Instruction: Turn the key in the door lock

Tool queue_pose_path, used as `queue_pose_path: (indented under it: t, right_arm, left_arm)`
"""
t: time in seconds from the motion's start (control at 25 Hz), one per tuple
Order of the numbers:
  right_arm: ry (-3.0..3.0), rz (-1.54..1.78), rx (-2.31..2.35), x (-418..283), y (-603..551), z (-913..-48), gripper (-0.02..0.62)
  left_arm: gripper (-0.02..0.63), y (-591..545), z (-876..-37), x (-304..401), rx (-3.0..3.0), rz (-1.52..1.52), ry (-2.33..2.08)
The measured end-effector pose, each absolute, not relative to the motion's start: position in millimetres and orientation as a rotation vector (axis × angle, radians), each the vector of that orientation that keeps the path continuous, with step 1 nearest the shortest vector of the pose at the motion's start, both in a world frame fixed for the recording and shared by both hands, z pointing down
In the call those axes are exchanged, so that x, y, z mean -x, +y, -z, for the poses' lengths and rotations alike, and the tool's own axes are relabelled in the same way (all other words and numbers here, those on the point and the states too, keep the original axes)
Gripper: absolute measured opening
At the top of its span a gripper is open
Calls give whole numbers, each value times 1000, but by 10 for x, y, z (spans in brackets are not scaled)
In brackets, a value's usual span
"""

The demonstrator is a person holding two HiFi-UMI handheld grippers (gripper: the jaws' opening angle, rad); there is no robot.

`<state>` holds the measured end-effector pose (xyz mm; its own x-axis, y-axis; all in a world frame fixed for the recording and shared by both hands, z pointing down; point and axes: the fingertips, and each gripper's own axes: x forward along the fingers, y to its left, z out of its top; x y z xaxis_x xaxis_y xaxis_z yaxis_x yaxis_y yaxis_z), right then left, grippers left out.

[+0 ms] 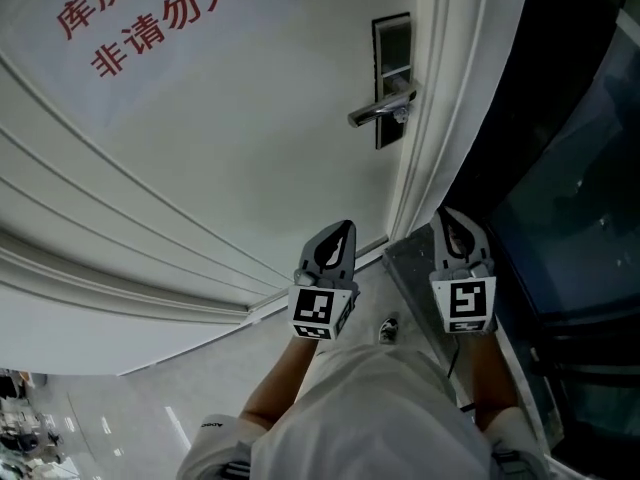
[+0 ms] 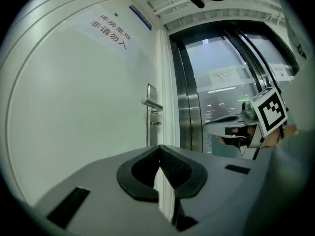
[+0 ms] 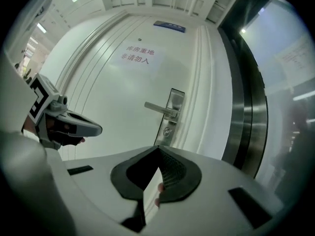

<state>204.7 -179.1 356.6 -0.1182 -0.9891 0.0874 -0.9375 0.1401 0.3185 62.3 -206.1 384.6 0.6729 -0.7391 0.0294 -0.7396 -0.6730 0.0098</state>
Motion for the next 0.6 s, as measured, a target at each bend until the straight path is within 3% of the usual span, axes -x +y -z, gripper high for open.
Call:
queue_pose_path:
  t: [0.6]
  right_arm:
    - [-1861, 827, -1292, -2071, -3048, -3403, -6]
  left_arm:
    - [9, -2426, -3722, -946, -2769, -70, -1509]
